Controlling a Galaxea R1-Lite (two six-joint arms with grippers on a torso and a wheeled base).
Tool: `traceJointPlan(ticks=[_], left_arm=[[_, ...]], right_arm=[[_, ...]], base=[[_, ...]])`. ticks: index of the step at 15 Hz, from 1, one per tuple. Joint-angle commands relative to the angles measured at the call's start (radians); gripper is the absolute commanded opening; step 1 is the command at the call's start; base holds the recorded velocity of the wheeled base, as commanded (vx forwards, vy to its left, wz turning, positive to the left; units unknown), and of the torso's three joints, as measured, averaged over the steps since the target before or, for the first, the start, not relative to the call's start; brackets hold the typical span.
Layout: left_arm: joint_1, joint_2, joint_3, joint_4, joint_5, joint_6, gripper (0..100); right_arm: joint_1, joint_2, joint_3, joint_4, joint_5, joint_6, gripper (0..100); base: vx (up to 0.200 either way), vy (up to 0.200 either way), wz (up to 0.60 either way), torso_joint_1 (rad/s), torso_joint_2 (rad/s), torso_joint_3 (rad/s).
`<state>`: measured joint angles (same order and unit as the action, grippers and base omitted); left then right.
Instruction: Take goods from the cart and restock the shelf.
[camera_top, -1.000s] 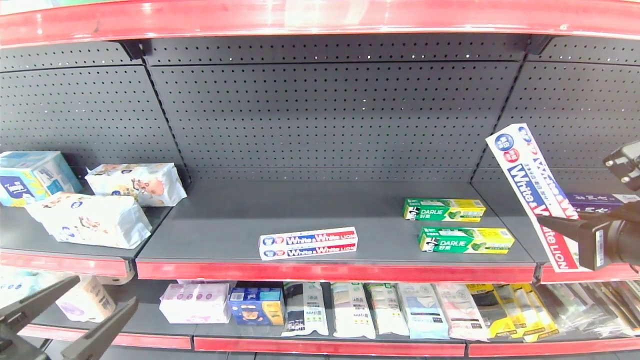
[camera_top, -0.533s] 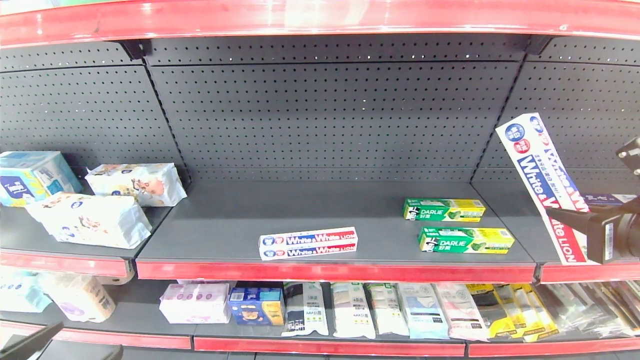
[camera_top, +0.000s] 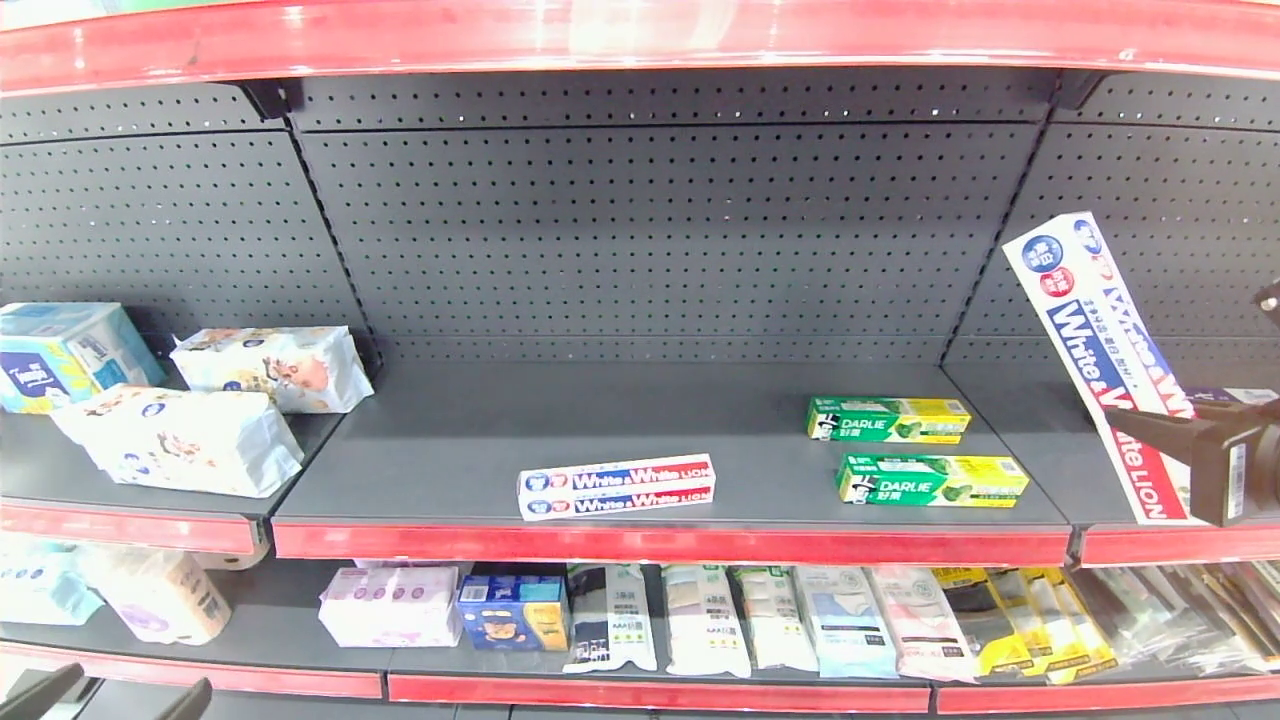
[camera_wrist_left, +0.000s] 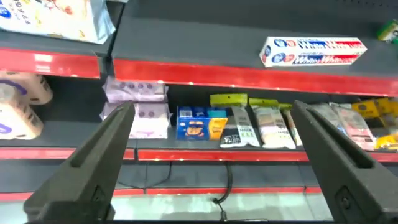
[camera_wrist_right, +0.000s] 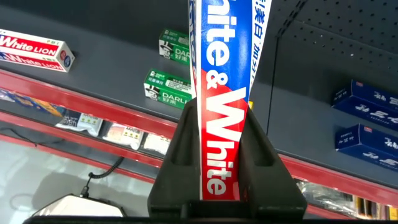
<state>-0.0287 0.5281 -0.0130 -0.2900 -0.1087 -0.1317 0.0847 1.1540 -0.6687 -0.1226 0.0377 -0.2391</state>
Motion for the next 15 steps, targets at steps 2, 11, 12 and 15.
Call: traceJointPlan(ticks=[2, 11, 12, 15], left_arm=[[0.0, -0.273, 0.013, 0.187, -0.069, 0.018, 100], [0.076, -0.415, 0.008, 0.238, 0.018, 0.072, 100], [0.076, -0.425, 0.008, 0.239, -0.006, 0.073, 100], [0.072, -0.461, 0.007, 0.241, -0.08, 0.073, 100]], right_arm=[[0.003, -0.007, -0.003, -0.002, 0.001, 0.0, 0], [0.004, -0.019, -0.003, -0.002, 0.004, 0.0, 0], [0.006, -0.025, -0.003, -0.002, 0.007, 0.0, 0], [0.001, -0.066, -0.003, 0.001, 0.007, 0.0, 0]], base=[[0.0, 0.0, 0.0, 0.0, 0.0, 0.0], [0.0, 0.0, 0.0, 0.0, 0.0, 0.0], [0.0, 0.0, 0.0, 0.0, 0.0, 0.0], [0.0, 0.0, 0.0, 0.0, 0.0, 0.0]])
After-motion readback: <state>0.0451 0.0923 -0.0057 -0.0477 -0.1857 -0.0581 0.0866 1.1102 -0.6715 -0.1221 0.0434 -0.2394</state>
